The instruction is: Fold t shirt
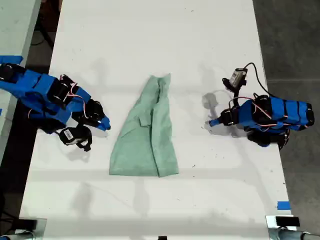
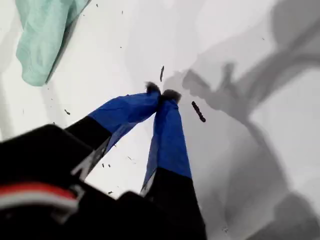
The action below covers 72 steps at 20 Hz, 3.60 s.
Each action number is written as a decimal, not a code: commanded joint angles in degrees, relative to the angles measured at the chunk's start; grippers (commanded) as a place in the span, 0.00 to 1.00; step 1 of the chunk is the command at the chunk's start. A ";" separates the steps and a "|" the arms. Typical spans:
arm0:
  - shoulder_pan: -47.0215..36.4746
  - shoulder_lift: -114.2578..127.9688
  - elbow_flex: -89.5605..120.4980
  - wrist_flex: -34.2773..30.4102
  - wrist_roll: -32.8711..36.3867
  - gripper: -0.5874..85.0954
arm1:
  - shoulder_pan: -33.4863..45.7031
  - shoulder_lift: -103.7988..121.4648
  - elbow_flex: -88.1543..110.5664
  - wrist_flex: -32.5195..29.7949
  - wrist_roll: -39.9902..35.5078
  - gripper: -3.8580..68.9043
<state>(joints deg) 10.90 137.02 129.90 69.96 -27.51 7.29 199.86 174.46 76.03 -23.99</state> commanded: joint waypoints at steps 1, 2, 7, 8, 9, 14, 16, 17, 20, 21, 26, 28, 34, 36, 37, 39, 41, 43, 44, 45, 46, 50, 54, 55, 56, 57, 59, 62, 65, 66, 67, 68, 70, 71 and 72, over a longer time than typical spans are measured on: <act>7.73 -10.90 -16.00 6.77 -2.90 0.20 | 0.09 0.70 3.69 0.26 -0.97 0.07; 9.23 -13.89 -18.19 6.94 -2.20 0.23 | 0.18 0.70 3.69 0.26 -0.97 0.07; 11.43 -28.30 -18.54 5.89 -10.20 0.30 | -0.09 0.70 3.69 0.26 -0.70 0.06; 11.95 -32.08 -19.60 5.01 -11.25 0.30 | -0.09 0.70 3.69 0.26 -0.70 0.06; 11.95 -33.93 -19.60 3.69 -12.13 0.31 | -0.09 0.70 3.69 0.26 -0.70 0.06; 9.40 -47.37 -20.13 -11.34 -14.50 0.26 | -0.09 0.70 3.69 0.26 -0.70 0.06; 10.02 -52.56 -21.01 -16.00 -14.94 0.18 | -0.09 0.70 3.69 0.26 -0.88 0.06; 10.46 -53.79 -20.92 -17.67 -15.29 0.00 | -0.09 0.70 3.69 0.26 -0.97 0.06; 10.63 -51.15 -20.57 -17.31 -16.70 0.00 | -0.09 0.70 3.69 0.26 -0.97 0.06; 10.46 -49.04 -20.57 -15.38 -16.44 0.00 | -0.09 0.70 3.69 0.26 -0.88 0.06; 10.63 -35.51 -21.09 -1.49 -16.00 0.00 | 0.09 0.70 3.69 0.26 -0.97 0.06; 9.58 -31.03 -22.50 3.96 -15.82 0.00 | 0.09 0.70 3.69 0.26 -0.97 0.06; 1.05 -32.34 -33.93 7.56 -3.25 0.00 | 0.26 0.70 3.69 0.26 -1.05 0.06; -1.67 -38.67 -41.92 7.56 2.72 0.00 | 0.18 0.70 3.69 0.26 -1.05 0.06; -2.55 -42.54 -46.76 7.56 5.27 0.00 | 0.18 0.70 3.69 0.26 -1.05 0.06; -3.52 -50.63 -57.04 7.56 9.49 0.00 | 0.18 0.70 3.69 0.26 -1.05 0.06; -3.96 -58.71 -65.83 6.94 12.83 0.00 | 0.09 0.70 3.69 0.26 -1.14 0.06; -3.52 -65.57 -71.28 4.22 16.00 0.13 | 0.09 0.70 3.69 0.26 -1.23 0.06; -3.08 -67.59 -72.16 2.64 17.05 0.19 | 0.00 0.70 3.69 0.26 -1.23 0.06; -2.64 -68.64 -72.25 2.20 17.05 0.21 | 0.00 0.70 3.69 0.26 -1.23 0.06; -2.20 -68.99 -72.25 2.29 17.40 0.21 | 0.00 0.70 3.69 0.26 -1.23 0.06; -1.49 -66.80 -72.16 3.16 17.49 0.20 | 0.00 0.70 3.69 0.26 -1.23 0.06; -3.08 -52.73 -68.91 14.85 13.27 0.13 | -0.09 0.70 3.69 0.26 -1.23 0.06; -3.87 -46.93 -65.65 17.58 12.22 0.11 | -0.09 0.70 3.69 0.26 -1.23 0.06; -5.01 -39.64 -59.68 18.37 11.34 0.07 | -0.09 0.70 3.69 0.26 -1.23 0.06; -6.06 -31.82 -52.47 18.37 10.28 0.05 | 0.00 0.70 3.69 0.26 -1.32 0.06; -7.91 -13.54 -35.24 18.37 5.98 0.04 | -0.09 0.70 3.69 0.26 -1.23 0.06; -8.53 10.20 -9.58 12.57 2.20 0.03 | 0.00 0.70 3.69 0.26 -1.23 0.06; -12.22 25.14 15.12 -1.76 3.87 0.04 | 0.09 0.70 3.69 0.26 -1.23 0.06; -13.36 30.41 22.68 -6.50 4.22 0.03 | 0.09 0.70 3.69 0.26 -1.14 0.06; -14.41 36.04 29.71 -10.02 4.57 0.03 | 0.00 0.70 3.69 0.26 -1.05 0.06; -15.12 42.54 35.95 -12.22 4.57 0.03 | 0.00 0.70 3.69 0.26 -1.05 0.06; -15.64 61.26 49.57 -12.83 4.39 0.04 | 0.26 0.70 3.69 0.26 -1.14 0.06; -14.94 68.64 57.74 -14.68 3.87 0.05 | 0.26 0.70 3.69 0.26 -1.14 0.07; -14.15 64.78 58.62 -16.79 1.58 0.06 | 0.18 0.70 3.69 0.26 -1.05 0.07</act>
<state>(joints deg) -4.13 196.88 182.37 56.78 -23.38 7.29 199.86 174.46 76.03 -24.35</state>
